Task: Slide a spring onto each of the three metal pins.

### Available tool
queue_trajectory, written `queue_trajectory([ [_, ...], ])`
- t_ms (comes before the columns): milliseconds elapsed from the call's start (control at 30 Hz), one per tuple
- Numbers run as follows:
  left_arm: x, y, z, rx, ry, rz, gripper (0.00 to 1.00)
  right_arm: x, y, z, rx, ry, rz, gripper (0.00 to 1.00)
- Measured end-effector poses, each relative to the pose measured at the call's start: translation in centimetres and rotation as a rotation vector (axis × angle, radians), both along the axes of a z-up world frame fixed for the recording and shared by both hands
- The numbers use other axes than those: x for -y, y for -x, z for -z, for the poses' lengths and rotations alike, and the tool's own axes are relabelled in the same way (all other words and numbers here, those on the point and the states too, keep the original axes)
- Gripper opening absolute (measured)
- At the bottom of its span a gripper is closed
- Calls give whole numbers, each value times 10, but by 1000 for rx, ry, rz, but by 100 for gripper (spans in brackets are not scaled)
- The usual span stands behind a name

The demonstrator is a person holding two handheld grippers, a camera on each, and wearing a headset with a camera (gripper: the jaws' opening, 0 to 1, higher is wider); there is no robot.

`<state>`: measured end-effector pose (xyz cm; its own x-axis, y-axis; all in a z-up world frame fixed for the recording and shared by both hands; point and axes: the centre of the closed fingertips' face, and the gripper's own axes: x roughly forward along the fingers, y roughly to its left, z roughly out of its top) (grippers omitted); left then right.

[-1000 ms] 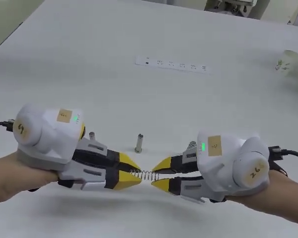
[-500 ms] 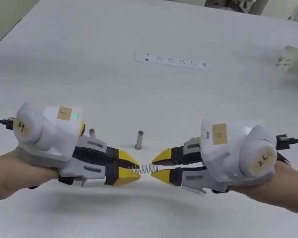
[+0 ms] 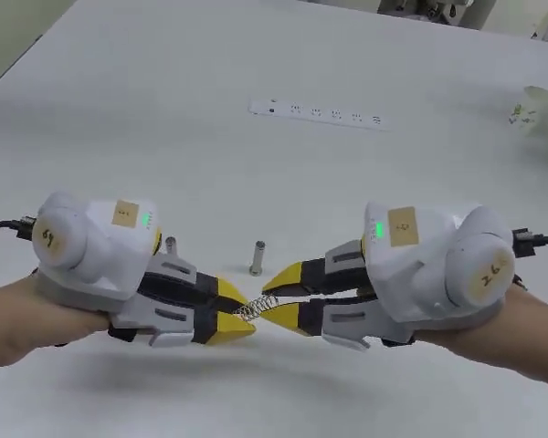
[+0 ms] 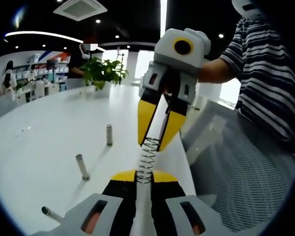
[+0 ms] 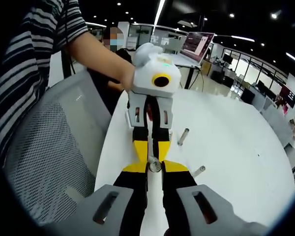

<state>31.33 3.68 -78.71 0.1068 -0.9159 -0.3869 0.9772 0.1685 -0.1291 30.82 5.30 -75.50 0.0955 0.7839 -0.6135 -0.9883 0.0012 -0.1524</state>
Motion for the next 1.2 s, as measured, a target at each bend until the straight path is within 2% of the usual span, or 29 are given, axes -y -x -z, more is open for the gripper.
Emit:
queue_trajectory([
  [67, 1, 0, -1, 0, 3, 2, 2, -5, 0, -5, -13, -28, 8, 7],
  [267, 8, 3, -1, 6, -2, 19, 2, -15, 2, -7, 12, -35, -6, 7],
  [500, 5, 2, 0, 4, -7, 12, 2, -16, 1, -7, 31, -39, -11, 7],
  [867, 5, 1, -3, 9, -4, 2, 2, -17, 1, -9, 73, -12, -41, 7],
  [1000, 4, 2, -2, -11, -7, -10, 3, -17, 3, -9, 86, 1, -52, 7],
  [1067, 4, 2, -2, -4, -6, -8, 3, -17, 4, -8, 113, 12, -66, 7],
  [1200, 3, 0, -2, -5, -6, -25, 6, -18, 3, -10, 119, 12, -68, 7],
])
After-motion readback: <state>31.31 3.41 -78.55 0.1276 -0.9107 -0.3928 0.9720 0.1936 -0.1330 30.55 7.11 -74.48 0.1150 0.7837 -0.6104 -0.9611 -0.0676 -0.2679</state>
